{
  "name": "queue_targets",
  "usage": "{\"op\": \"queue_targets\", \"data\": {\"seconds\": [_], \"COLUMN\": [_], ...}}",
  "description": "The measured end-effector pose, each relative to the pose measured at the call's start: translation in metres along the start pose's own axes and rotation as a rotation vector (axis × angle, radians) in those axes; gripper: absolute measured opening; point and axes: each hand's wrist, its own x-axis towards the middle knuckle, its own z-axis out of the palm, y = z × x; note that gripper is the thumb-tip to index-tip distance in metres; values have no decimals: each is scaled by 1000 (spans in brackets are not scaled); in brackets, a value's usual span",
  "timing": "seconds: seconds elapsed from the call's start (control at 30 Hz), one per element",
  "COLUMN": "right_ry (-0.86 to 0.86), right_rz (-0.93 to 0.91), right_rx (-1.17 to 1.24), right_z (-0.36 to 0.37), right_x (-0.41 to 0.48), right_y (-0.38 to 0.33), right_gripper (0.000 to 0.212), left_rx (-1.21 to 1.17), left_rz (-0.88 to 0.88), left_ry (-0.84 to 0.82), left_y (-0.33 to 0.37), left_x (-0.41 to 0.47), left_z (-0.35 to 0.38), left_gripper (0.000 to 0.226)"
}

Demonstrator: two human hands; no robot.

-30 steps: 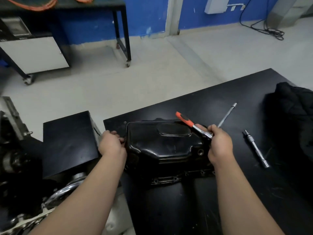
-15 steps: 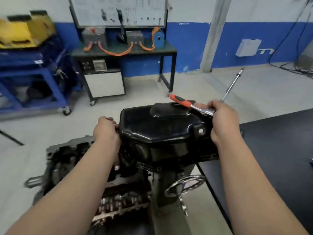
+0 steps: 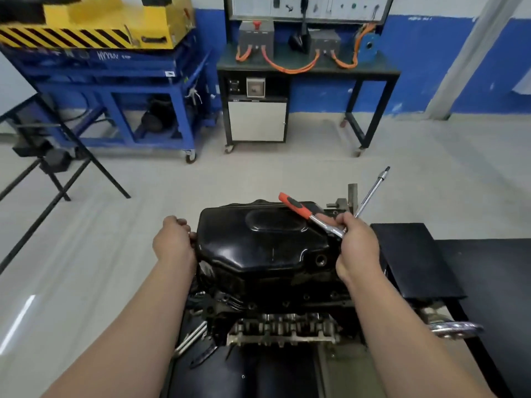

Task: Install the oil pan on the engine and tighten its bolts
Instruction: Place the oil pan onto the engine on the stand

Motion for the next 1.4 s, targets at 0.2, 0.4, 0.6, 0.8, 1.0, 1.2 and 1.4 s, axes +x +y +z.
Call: {"op": "queue_targets", "data": {"seconds": [0.2, 0.4, 0.6, 0.8, 1.0, 1.2, 1.4], "right_ry": [36, 46, 51, 74, 74, 54, 63], "right_rz": [14, 13, 21, 10, 4, -21, -15], "right_rx": [55, 61, 106, 119, 42, -2, -32], "right_z": [8, 14, 15, 17, 16, 17, 16], "right_x": [5, -1, -11, -12, -13, -15, -13], "right_y": [17, 18, 31, 34, 33, 26, 26], "right_gripper": [17, 19, 12, 14, 11, 14, 12], "left_rx": [19, -6, -12, -9, -34, -108, -123], "left_rz": [-15, -17, -20, -21, -68, -55, -42], "left_ry": [-3, -18, -27, -42, -70, -32, 8], "left_y": [-2, 2, 10, 11, 11, 4, 4], "left_x": [18, 21, 31, 34, 37, 35, 33], "left_z": [-11, -11, -11, -10, -14, -19, -18], "left_gripper": [26, 26, 26, 25, 28, 28, 26]}}
